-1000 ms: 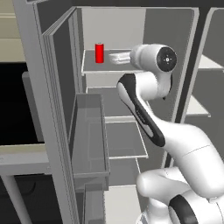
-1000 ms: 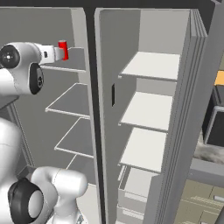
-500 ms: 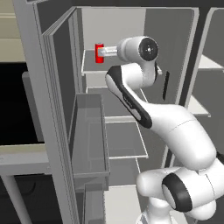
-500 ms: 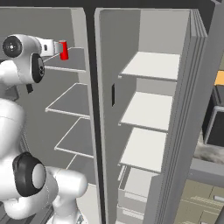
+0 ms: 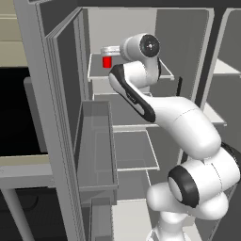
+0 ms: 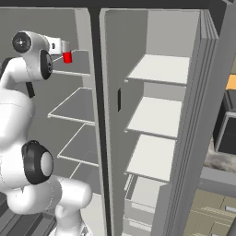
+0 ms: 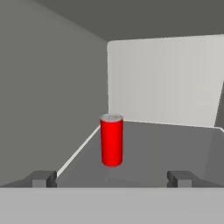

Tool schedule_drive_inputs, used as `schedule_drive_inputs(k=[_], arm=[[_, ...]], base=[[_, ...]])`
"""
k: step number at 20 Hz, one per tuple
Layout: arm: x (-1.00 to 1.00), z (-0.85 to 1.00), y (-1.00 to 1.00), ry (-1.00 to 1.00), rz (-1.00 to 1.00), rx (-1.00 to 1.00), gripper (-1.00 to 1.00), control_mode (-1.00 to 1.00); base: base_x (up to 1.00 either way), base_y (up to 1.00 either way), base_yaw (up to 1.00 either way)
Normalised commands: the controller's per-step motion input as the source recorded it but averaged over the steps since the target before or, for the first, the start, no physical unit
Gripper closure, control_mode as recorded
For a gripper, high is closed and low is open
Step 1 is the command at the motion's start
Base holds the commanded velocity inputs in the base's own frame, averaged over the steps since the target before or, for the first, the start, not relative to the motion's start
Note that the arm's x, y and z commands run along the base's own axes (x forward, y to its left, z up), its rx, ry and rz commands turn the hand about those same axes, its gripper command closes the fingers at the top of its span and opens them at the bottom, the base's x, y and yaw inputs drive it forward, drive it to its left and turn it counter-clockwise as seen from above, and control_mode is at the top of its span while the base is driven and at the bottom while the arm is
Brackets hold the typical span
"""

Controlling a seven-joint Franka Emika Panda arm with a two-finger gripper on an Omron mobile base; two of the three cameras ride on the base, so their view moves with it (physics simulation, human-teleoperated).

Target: Open the fridge, grab two sodas, and place both sodas inside the bowl with ice on the dining counter.

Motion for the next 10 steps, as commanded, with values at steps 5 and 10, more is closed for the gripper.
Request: schedule_drive_inputs(k=[5,10], arm=[[0.54,0.0,0.0,0.06,0.0,0.0,-1.0,-1.0],[0.5,0.0,0.04,0.06,0.0,0.0,-1.0,-1.0]], base=[[0.0,0.0,0.0],[0.0,0.0,0.0]])
